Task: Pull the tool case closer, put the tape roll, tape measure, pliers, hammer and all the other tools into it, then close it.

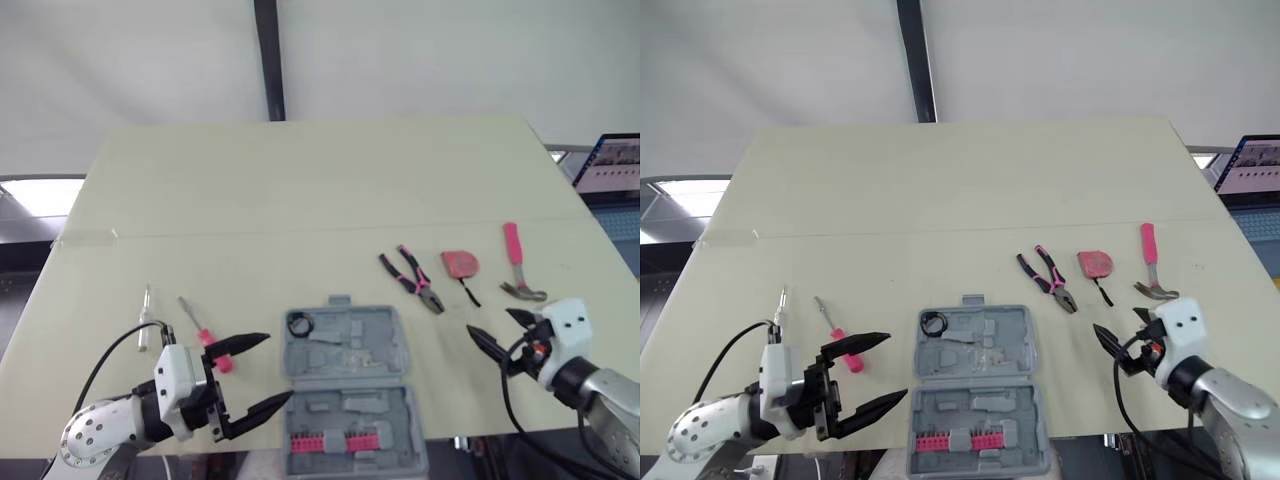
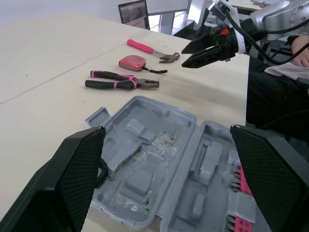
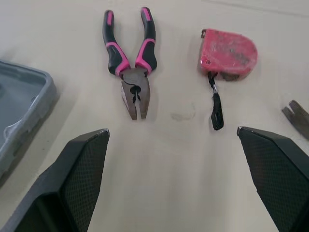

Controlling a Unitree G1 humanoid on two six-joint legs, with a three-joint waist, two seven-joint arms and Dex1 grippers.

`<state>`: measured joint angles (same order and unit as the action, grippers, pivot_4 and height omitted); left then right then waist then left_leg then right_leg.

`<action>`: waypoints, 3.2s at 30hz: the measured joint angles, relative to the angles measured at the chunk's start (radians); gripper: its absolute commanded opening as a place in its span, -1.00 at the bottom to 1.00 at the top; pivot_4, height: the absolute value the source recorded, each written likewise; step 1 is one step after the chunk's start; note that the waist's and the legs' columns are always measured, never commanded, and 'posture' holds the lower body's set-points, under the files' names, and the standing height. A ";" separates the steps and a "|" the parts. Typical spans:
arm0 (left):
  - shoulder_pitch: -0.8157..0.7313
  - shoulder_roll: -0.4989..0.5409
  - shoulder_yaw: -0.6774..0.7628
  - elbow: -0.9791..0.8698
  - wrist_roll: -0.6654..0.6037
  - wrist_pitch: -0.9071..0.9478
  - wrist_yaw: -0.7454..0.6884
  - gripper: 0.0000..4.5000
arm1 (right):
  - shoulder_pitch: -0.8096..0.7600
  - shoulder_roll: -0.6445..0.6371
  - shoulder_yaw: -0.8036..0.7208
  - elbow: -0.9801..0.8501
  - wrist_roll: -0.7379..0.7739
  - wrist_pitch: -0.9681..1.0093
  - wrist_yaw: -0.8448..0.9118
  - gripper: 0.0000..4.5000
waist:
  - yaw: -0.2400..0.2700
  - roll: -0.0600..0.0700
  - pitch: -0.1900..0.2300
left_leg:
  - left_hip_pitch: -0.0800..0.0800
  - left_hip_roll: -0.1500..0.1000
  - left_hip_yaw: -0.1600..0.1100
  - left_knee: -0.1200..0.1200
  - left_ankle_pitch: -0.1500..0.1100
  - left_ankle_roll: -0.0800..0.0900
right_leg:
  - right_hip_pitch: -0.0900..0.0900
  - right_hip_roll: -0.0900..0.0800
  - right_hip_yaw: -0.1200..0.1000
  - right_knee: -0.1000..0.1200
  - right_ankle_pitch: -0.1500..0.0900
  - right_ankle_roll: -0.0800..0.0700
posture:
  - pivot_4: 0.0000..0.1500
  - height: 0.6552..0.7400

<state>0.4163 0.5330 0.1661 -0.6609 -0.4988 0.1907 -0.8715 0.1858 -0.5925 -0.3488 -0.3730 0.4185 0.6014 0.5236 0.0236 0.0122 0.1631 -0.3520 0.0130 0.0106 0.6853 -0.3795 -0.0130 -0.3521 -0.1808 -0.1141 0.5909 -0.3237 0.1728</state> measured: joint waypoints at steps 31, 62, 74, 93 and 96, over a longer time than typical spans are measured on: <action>0.010 0.039 -0.028 -0.117 0.025 0.113 0.169 0.97 | -0.501 0.093 0.174 0.523 -0.208 0.037 -0.175 1.00 | -0.007 0.001 0.000 | -0.001 0.000 0.002 -0.001 0.000 -0.001 | -0.004 0.000 0.000 0.001 0.000 0.000 | 1.00 1.00; 0.042 0.037 -0.063 -0.067 0.071 -0.003 0.131 1.00 | -0.329 0.029 0.146 0.270 -0.136 0.242 -0.120 -0.99 | 0.002 0.001 0.000 | -0.002 0.000 0.002 -0.001 0.000 -0.001 | -0.003 0.000 0.000 0.000 0.000 0.000 | 1.00 1.00; 0.023 0.072 -0.053 0.019 0.058 -0.043 0.030 1.00 | -0.030 -0.022 0.096 -0.137 -0.002 0.527 -0.099 -0.99 | 0.002 0.001 0.000 | -0.002 0.000 0.002 -0.002 0.000 -0.001 | -0.003 0.000 0.000 -0.001 0.000 0.000 | 1.00 1.00; 0.047 0.093 -0.050 0.166 0.064 -0.217 -0.105 1.00 | 0.148 -0.040 0.048 -0.334 0.164 0.755 -0.079 -0.99 | 0.002 0.000 -0.001 | -0.002 0.000 0.002 -0.002 0.000 0.000 | -0.003 0.000 0.000 -0.001 0.000 0.000 | 1.00 1.00; 0.054 0.091 -0.060 0.167 0.071 -0.228 -0.105 1.00 | 0.138 -0.039 0.047 -0.334 0.165 0.766 -0.080 -0.99 | 0.002 0.000 -0.001 | -0.002 0.000 0.002 -0.002 0.000 0.000 | -0.003 0.000 0.000 -0.001 0.000 0.000 | 1.00 1.00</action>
<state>0.4705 0.6236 0.1059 -0.4939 -0.4278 -0.0375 -0.9761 0.3235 -0.6320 -0.3013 -0.7069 0.5836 1.3674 0.4438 0.0255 0.0125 0.1623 -0.3538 0.0132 0.0124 0.6833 -0.3797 -0.0132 -0.3555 -0.1808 -0.1139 0.5901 -0.3237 0.1727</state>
